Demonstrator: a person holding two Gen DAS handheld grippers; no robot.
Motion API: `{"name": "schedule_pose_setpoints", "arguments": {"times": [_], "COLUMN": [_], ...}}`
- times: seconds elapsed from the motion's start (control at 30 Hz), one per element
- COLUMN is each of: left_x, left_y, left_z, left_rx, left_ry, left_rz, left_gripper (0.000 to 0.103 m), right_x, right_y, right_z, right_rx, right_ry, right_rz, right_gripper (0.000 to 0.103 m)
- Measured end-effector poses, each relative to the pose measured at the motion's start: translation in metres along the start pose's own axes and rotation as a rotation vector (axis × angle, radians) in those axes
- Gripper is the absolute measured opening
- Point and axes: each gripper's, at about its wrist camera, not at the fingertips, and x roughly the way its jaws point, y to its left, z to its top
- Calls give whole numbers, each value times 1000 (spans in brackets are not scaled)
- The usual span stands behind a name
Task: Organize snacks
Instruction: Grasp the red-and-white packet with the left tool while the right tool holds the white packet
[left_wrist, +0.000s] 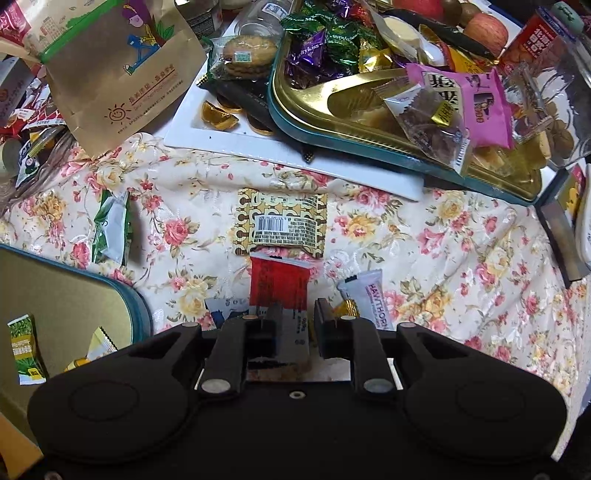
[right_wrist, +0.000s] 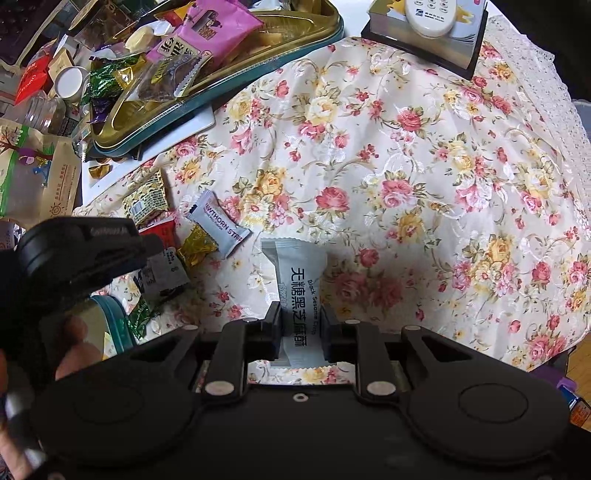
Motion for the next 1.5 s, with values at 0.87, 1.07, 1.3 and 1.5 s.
{"name": "schedule_pose_setpoints", "arguments": {"times": [0.87, 1.07, 1.3, 1.5], "left_x": [23, 29, 22, 31], "left_y": [-14, -19, -16, -11], "left_z": [3, 4, 2, 2], "left_rx": [90, 108, 95, 99], "left_ry": [-32, -30, -35, -5], "left_rz": [81, 19, 67, 90], "left_gripper": [33, 49, 50, 50], "right_x": [0, -4, -8, -8], "right_y": [-4, -4, -6, -4], "right_z": [0, -1, -2, -3], "right_rx": [17, 16, 19, 12], "right_ry": [19, 18, 17, 19], "right_rz": [18, 31, 43, 53], "right_gripper": [23, 23, 23, 23]}}
